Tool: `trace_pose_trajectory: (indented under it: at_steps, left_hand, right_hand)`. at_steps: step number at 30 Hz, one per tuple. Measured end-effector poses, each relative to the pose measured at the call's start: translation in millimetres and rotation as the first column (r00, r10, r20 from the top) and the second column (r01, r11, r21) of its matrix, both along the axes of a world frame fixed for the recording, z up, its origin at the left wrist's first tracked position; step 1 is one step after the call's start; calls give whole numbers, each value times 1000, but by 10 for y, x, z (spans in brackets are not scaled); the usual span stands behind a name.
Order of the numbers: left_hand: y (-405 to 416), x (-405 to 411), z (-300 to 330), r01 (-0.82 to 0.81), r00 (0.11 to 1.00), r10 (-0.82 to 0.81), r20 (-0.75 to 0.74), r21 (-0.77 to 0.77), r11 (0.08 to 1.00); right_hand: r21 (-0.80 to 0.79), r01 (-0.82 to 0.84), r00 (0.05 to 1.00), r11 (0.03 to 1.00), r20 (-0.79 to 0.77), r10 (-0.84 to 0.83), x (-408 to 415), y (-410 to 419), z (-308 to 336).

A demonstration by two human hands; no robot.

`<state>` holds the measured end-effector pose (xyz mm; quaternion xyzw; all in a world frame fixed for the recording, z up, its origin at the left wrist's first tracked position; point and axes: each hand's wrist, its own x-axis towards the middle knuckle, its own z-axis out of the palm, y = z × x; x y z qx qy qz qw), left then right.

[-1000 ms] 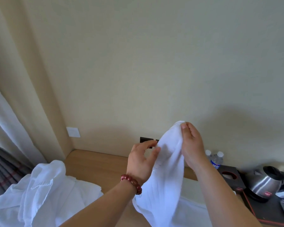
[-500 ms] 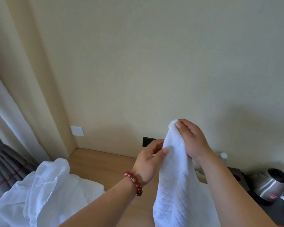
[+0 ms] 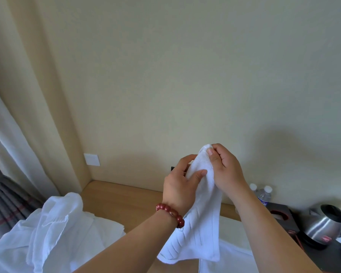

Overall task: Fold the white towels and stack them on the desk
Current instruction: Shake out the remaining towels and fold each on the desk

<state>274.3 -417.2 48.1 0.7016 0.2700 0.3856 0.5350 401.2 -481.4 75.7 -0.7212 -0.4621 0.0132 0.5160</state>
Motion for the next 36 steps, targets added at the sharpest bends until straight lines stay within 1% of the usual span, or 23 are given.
trace_pose_trajectory:
  at_steps: [3,6,8,11,14,15,17,19,20,21,23,25,27,29,31,32,35,36]
  left_hand:
    - [-13,1,26,-79,997,81,-4,153,985]
    - [17,19,-5,-147,989,133,62,341,929]
    - [75,27,-26,-139,990,125,60,411,901]
    - [97,6,-44,-27,999,15,32,418,908]
    - [-13,11,-50,47,999,-51,-1,389,920]
    - [-72,14,-55,36,999,-44,11,371,928]
    - [-160,11,-88,-69,997,55,46,405,912]
    - [-205,-10,-142,-169,986,140,96,506,846]
    - [-221,-19,-175,-179,984,137,118,540,822]
    - [-233,-19,-207,-166,986,118,121,562,810]
    - [-285,-13,-263,-114,993,85,78,571,813]
    - [-376,-2,-295,-93,995,95,26,558,824]
    - [-487,-5,-284,-85,995,99,2,535,840]
    - [-563,-17,-271,-90,995,93,26,591,801]
    - [-606,-36,-291,-34,999,6,45,653,756]
    - [-603,-36,-317,-8,999,-16,30,679,735]
    - [-566,-12,-327,59,998,-45,-39,671,739]
    - [-567,-8,-323,93,996,-80,-50,660,745]
  right_hand:
    - [36,-18,999,999,29,17,-20,19,83]
    - [51,-40,998,998,58,38,-76,55,128]
    - [76,-19,999,997,33,17,-62,55,136]
    - [130,25,1000,991,-22,-22,8,22,164]
    - [128,5,1000,992,-29,-1,-23,15,195]
    - [126,-6,1000,992,-29,10,-54,16,206]
    - [152,-17,999,988,-38,23,-98,-5,250]
    - [209,0,997,978,-69,15,-95,-52,334]
    - [237,17,996,971,-90,4,-76,-78,383]
    - [265,39,994,963,-111,-10,-54,-103,429]
    - [318,93,984,943,-174,-39,-16,-139,509]
    - [362,121,973,924,-229,-38,-5,-142,558]
    - [363,119,977,924,-210,-43,-24,-134,568]
    - [349,115,981,930,-189,-50,-51,-124,540]
    - [353,134,976,926,-209,-61,-61,-118,502]
    - [353,151,971,923,-228,-72,-58,-116,487]
    - [346,201,957,916,-271,-108,-39,-120,466]
    - [345,219,952,913,-279,-123,-33,-118,469]
